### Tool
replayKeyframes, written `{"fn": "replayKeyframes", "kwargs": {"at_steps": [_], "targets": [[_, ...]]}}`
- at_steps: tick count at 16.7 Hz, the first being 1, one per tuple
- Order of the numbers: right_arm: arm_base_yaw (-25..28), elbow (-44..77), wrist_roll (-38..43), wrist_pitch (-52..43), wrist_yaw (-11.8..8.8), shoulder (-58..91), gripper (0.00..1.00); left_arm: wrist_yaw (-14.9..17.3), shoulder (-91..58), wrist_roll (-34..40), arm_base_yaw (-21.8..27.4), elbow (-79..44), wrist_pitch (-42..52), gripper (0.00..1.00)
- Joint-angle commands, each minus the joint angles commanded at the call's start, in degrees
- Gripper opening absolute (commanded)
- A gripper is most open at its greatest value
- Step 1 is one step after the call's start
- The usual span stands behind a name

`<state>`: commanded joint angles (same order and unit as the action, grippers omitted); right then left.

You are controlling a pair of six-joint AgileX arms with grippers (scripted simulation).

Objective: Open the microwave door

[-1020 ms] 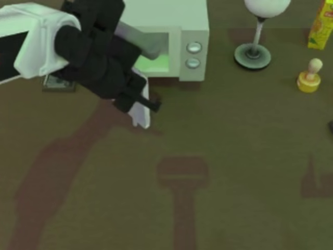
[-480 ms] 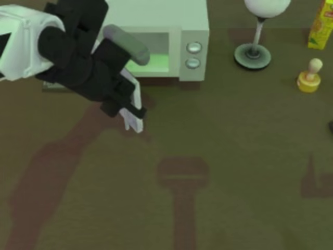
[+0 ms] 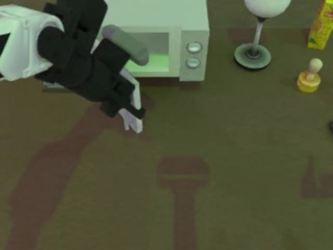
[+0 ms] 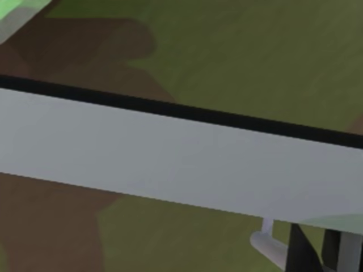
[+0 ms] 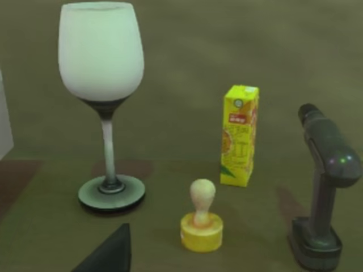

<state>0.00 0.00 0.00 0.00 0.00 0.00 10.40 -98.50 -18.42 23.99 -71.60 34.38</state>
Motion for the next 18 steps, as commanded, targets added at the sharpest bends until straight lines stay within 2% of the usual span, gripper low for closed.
{"fn": "replayKeyframes", "kwargs": {"at_steps": [13,18], "targets": [[0.0,0.0,0.0,0.0,0.0,0.0,1.0,0.0,0.0,0.0,0.0,0.0,0.0,0.0],[0.0,0.0,0.0,0.0,0.0,0.0,1.0,1.5,0.3,-2.5,-0.9,0.3,0.5,0.0]]}}
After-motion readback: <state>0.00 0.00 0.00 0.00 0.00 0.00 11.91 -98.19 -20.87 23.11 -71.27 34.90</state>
